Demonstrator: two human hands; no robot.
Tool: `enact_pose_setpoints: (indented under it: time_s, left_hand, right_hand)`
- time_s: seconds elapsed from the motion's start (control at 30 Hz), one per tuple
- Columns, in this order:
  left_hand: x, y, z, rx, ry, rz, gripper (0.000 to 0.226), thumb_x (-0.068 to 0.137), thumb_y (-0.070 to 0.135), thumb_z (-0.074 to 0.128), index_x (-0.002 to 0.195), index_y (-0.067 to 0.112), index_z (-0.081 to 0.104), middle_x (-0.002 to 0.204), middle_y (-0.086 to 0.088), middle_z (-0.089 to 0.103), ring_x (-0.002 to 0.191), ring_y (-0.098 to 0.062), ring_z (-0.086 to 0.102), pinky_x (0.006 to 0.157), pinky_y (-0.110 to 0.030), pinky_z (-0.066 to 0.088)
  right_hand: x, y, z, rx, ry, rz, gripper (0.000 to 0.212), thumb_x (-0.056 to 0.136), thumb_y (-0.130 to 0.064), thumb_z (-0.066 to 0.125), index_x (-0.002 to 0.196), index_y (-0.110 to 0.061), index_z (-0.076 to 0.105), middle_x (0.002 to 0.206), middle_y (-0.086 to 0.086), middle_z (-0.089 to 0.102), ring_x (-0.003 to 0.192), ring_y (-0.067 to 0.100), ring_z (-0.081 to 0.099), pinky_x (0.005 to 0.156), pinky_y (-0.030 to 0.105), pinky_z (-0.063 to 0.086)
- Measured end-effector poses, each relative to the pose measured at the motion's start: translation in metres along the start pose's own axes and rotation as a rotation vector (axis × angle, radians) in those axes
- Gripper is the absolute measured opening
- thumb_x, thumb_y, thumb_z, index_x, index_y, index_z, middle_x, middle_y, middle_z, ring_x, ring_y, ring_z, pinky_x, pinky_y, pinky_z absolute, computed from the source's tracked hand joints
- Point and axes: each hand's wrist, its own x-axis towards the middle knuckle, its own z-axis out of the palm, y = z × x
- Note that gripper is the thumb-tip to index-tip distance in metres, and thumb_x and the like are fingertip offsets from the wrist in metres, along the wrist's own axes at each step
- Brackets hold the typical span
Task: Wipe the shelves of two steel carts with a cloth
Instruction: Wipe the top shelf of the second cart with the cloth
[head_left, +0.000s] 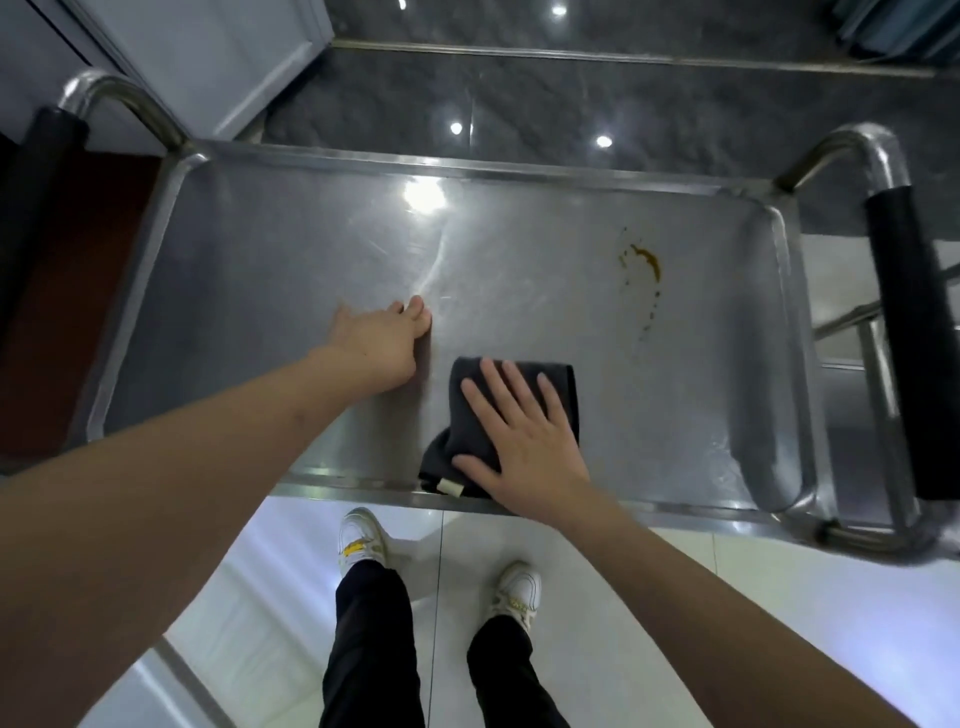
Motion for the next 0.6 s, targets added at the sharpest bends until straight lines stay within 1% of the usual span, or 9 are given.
enact_pose_setpoints:
  time_s: [0.13,0.23,0.3,0.37,0.43,0.53,0.6]
  left_hand:
    - [-0.003,0.0,0.001,0.018,0.031,-0.007,0.081,0.082,0.019,0.04,0.157,0.03,0.012,0.16,0.004,0.027,0.136,-0.026,0.046,0.113,-0.063,0.019]
    - [-0.002,0.001,0.0,-0.016,0.026,-0.01,0.081,0.081,0.021,0.04,0.157,0.032,0.015,0.161,0.006,0.029,0.14,-0.024,0.043,0.114,-0.06,0.02]
    - [-0.004,0.007,0.0,-0.027,0.043,-0.031,0.08,0.082,0.021,0.041,0.157,0.032,0.017,0.161,0.003,0.03,0.141,-0.025,0.043,0.115,-0.057,0.022]
    - [-0.006,0.011,0.002,-0.045,0.047,-0.038,0.079,0.085,0.018,0.04,0.159,0.028,0.015,0.163,0.0,0.026,0.14,-0.028,0.043,0.117,-0.056,0.021]
    - [-0.006,0.013,0.004,-0.052,0.047,-0.038,0.079,0.087,0.015,0.037,0.16,0.026,0.011,0.167,-0.001,0.018,0.145,-0.028,0.037,0.119,-0.057,0.016]
    - [-0.007,0.012,0.004,-0.022,0.054,-0.035,0.076,0.091,0.016,0.034,0.161,0.025,0.007,0.169,-0.001,0.012,0.149,-0.025,0.03,0.12,-0.06,0.013]
    - [-0.008,0.014,0.004,0.007,0.066,-0.027,0.073,0.094,0.02,0.036,0.161,0.025,0.008,0.169,-0.001,0.011,0.148,-0.025,0.032,0.119,-0.062,0.014]
  right_hand:
    - [-0.035,0.018,0.001,0.006,-0.029,0.02,0.086,0.1,-0.075,0.031,0.169,-0.029,0.009,0.177,-0.002,-0.004,0.162,0.019,-0.01,0.13,0.05,-0.005]
    - [-0.051,0.044,0.0,0.003,-0.013,0.048,0.087,0.099,-0.076,0.033,0.168,-0.031,0.01,0.176,-0.005,-0.004,0.162,0.017,-0.009,0.13,0.05,-0.001]
    - [-0.053,0.048,0.002,-0.012,-0.021,0.069,0.089,0.097,-0.078,0.033,0.168,-0.031,0.008,0.176,-0.004,-0.006,0.162,0.017,-0.011,0.13,0.052,0.0]
    - [-0.049,0.043,0.004,-0.014,-0.039,0.099,0.092,0.096,-0.081,0.032,0.168,-0.032,0.004,0.176,-0.003,-0.008,0.161,0.019,-0.014,0.13,0.053,-0.002]
    - [-0.041,0.031,0.005,-0.011,-0.033,0.118,0.095,0.093,-0.083,0.031,0.168,-0.031,0.002,0.176,-0.002,-0.01,0.161,0.021,-0.016,0.129,0.054,-0.005]
    - [-0.014,0.003,0.008,-0.007,-0.007,0.061,0.099,0.089,-0.083,0.037,0.168,-0.029,0.009,0.177,0.001,-0.003,0.162,0.023,-0.008,0.129,0.055,-0.001]
    - [0.005,-0.019,0.012,0.005,0.004,0.0,0.101,0.088,-0.082,0.043,0.168,-0.028,0.014,0.177,0.001,0.001,0.162,0.022,-0.004,0.129,0.055,0.0]
